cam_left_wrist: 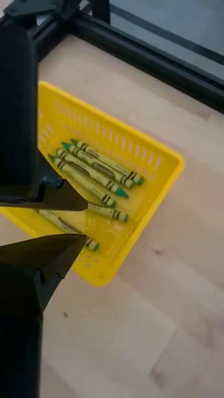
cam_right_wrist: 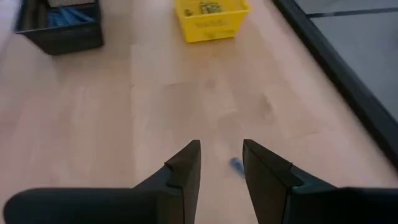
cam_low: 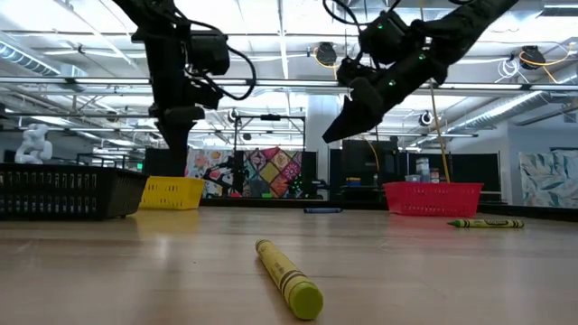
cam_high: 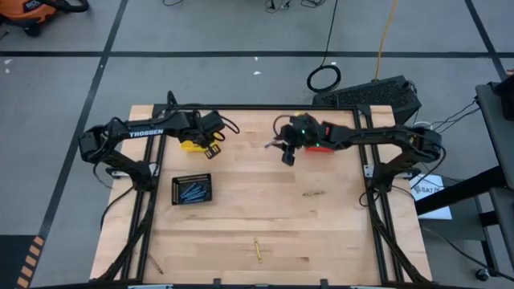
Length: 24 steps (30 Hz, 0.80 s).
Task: Sort crayons
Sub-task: Put the blue crayon into the black bin
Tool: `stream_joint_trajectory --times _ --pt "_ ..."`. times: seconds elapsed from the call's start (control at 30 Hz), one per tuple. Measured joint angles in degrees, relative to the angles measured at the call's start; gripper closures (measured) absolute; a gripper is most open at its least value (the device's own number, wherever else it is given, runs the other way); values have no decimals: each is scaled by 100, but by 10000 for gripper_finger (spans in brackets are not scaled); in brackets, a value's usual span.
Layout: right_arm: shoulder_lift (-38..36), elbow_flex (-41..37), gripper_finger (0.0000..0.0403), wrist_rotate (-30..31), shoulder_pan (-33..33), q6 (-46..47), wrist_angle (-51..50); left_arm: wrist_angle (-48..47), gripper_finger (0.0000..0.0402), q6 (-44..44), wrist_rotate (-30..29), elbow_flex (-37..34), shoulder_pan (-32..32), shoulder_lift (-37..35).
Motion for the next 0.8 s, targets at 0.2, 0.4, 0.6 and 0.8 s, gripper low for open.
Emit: stream_joint_trajectory --times 0.2,0.4,0.6,0.8 --pt "433 837 296 -314 -331 -1077 -1277 7 337 -159 233 -2 -175 0" --pt "1111 1452 296 -301 -508 -1668 -1831 17 337 -445 304 -2 -342 0" --pt "1505 1811 296 -281 -546 -2413 -2297 -2 337 -455 852 0 -540 -68" --pt "1942 2244 296 -245 -562 -2839 -3095 -85 337 -580 1272 0 -813 -440"
